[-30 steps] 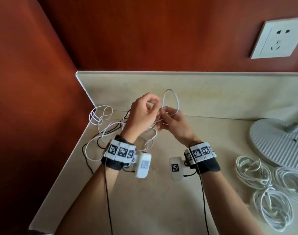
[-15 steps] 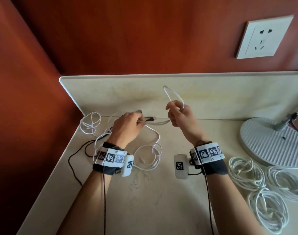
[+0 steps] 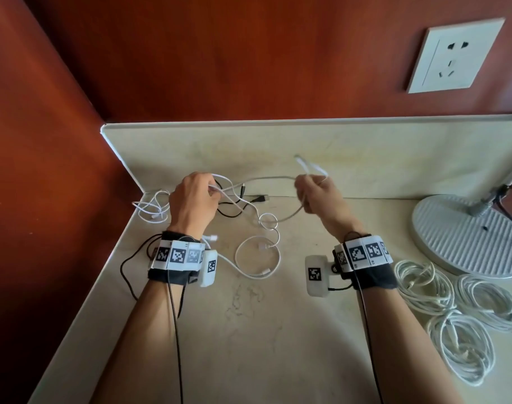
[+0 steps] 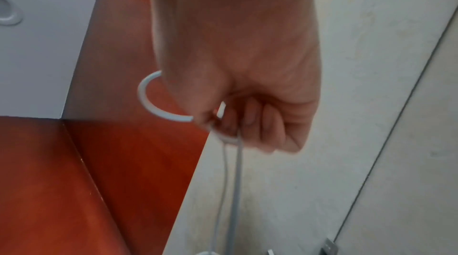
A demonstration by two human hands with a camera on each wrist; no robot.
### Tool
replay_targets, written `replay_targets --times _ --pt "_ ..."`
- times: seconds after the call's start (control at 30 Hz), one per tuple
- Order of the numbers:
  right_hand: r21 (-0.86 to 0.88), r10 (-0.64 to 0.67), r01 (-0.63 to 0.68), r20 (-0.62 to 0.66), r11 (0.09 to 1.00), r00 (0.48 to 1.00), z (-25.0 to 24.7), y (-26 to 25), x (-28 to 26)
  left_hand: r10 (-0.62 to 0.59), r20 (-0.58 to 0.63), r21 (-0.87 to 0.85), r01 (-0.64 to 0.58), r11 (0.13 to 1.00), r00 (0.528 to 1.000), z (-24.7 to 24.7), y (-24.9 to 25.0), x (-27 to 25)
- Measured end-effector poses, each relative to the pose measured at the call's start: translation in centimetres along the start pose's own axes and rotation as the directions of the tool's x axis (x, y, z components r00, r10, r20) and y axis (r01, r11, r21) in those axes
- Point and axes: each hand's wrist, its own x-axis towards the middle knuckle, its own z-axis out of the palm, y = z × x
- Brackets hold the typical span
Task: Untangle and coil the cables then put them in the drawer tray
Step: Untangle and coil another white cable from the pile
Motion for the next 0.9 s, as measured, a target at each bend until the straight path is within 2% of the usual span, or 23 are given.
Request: replay_targets --times 0.07,0.1,0.17,0.27,0.37,0.43,0.53,0.63,0.7,0.77,0.83,0.9 --pt "0.147 0.072 -0.039 -0.227 0.988 0.971 -0.6 0.1 0.7 -0.035 0.019 0.010 0.034 0.999 0.999 0.0 -0.3 -0.3" --pt "0.186 0.095 -0.041 -0.292 0.982 0.952 -0.9 0.2 0.9 -0.054 0.025 0.017 0.054 0.998 0.998 0.0 -0.5 -0.5" --pt "0.170 0.074 -0.016 -0.341 0.985 0.937 -1.3 0.4 0.9 -0.077 0.021 0.043 0.076 0.996 0.997 0.1 -0.6 -0.9" --pt "-0.065 -0.018 0.001 -0.267 0.998 0.964 -1.0 1.3 0.8 -0.055 0.039 0.042 0.053 0.998 0.998 0.2 0.0 -1.5" --pt "-0.260 0.056 -0.091 -0.138 0.961 0.989 -0.8 1.8 0.4 -0.028 0.016 -0.102 0.030 0.994 0.999 0.2 0.9 -1.5" --pt "-0.363 0.056 -0.081 -0.079 0.928 0.995 -0.8 1.6 -0.1 -0.005 -0.018 -0.240 0.000 0.971 1.000 0.1 1.5 -1.4" --pt "-0.377 -0.027 0.024 -0.001 0.926 1.000 -0.7 0.7 -1.0 0.046 -0.069 -0.465 -0.073 0.882 0.997 -0.5 3.1 -1.5" --pt "-0.468 -0.214 0.243 0.114 0.850 0.970 -1.0 -0.5 -1.5 0.101 -0.090 -0.647 -0.136 0.751 0.991 -1.0 4.6 -2.0" --pt "-0.460 -0.207 0.300 0.243 0.836 0.948 -1.0 -1.1 -1.7 0.158 -0.059 -0.739 -0.150 0.657 0.986 -1.3 5.4 -2.6" --pt "-0.324 -0.114 0.209 0.289 0.923 0.950 -0.5 -1.8 -2.1 0.247 -0.032 -0.801 -0.172 0.574 0.969 -1.7 6.2 -3.1" --pt "-0.196 -0.124 0.181 0.271 0.964 0.955 0.1 -2.4 -2.4 0.301 -0.031 -0.835 -0.190 0.516 0.953 -1.9 6.6 -3.2" --pt "-0.149 -0.211 0.246 0.217 0.958 0.953 0.2 -2.7 -2.3 0.291 -0.043 -0.844 -0.190 0.501 0.956 -1.8 6.5 -3.0"
